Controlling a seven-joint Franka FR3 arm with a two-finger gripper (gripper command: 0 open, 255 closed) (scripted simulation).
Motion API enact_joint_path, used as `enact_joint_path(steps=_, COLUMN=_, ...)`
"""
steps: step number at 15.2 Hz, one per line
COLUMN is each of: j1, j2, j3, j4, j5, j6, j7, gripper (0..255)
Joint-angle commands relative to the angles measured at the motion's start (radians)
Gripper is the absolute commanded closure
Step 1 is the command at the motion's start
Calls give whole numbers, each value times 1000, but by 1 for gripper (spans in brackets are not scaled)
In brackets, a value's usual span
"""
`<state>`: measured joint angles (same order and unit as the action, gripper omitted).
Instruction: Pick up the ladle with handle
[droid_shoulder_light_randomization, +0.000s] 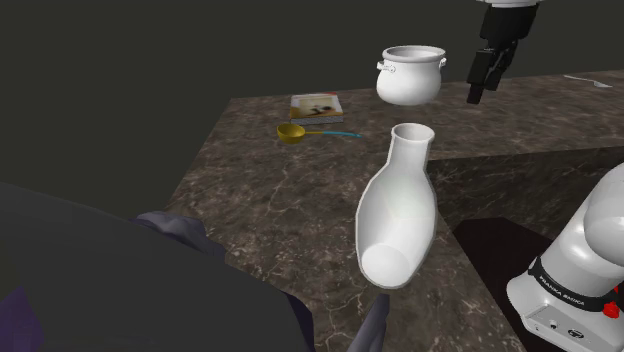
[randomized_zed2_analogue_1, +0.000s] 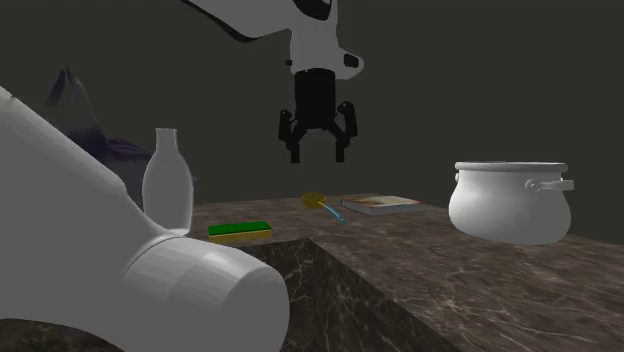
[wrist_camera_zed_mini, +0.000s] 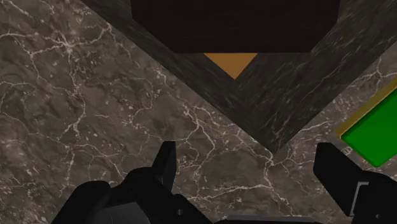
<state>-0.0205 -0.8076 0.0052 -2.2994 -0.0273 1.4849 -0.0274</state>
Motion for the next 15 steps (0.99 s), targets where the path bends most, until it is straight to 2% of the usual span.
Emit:
enact_joint_path(steps=1, j1=0, j2=0, j3=0, j4=0, j5=0, j6=0, j7=0, gripper=0)
enact_joint_path(steps=8, j1=53, j2=218, j3=-12, j4=53, j5=-23, j6=199, j7=-131, gripper=0)
enact_joint_path(steps=15, j1=100, j2=448, j3=-8, j4=163, j5=-34, j6=355, j7=-255, gripper=0)
